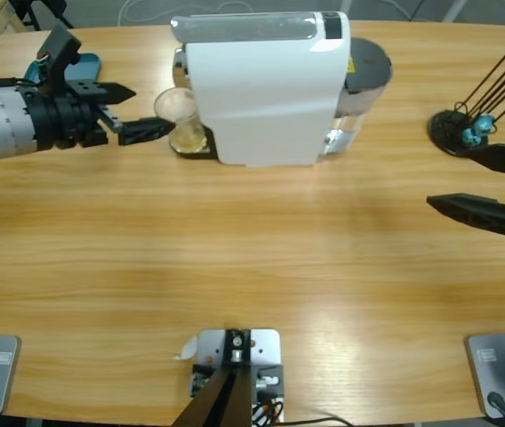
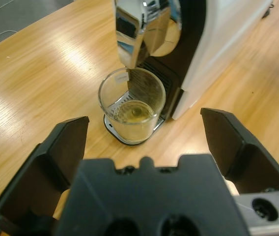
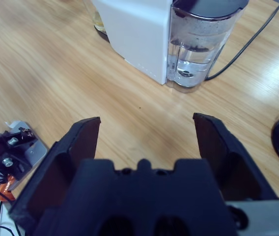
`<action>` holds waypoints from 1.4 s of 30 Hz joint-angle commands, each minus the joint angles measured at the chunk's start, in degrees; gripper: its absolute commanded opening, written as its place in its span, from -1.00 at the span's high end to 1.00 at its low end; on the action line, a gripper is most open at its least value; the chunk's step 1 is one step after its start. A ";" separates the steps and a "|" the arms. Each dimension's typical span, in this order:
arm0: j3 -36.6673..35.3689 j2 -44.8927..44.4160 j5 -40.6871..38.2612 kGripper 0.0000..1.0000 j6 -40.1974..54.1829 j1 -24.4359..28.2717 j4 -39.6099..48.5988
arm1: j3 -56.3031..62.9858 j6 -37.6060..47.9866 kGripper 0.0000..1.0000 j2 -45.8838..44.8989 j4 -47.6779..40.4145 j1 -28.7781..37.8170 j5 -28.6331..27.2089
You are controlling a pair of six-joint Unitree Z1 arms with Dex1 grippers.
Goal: Pour coffee
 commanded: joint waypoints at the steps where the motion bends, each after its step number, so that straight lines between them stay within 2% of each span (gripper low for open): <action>1: -0.18 7.50 -1.31 -0.98 -0.40 2.11 -4.59 | 1.68 0.12 -0.64 2.11 -0.89 -0.09 1.29; 9: -2.17 13.58 -6.28 -0.97 0.83 2.14 -7.93 | 1.47 0.05 -0.64 2.88 -0.85 -0.07 1.47; 26: -5.88 20.33 -6.86 -0.95 3.03 3.04 -9.09 | 1.28 0.03 -0.64 3.81 -0.75 -0.07 1.56; 30: -6.70 21.23 -7.55 -0.62 3.03 3.60 -9.09 | 1.28 0.03 -0.64 3.81 -0.73 -0.07 1.56; 34: -6.77 21.31 -8.64 -0.01 3.89 3.72 -9.09 | 1.28 0.03 -0.64 3.92 -0.73 -0.07 1.56; 37: -6.53 21.49 -9.67 0.05 4.36 3.72 -9.09 | 1.21 0.03 -0.64 3.97 -0.73 -0.07 1.56; 42: -4.98 19.10 -9.22 0.03 4.31 4.83 -9.09 | 1.23 0.03 -0.64 3.99 -0.73 -0.07 1.56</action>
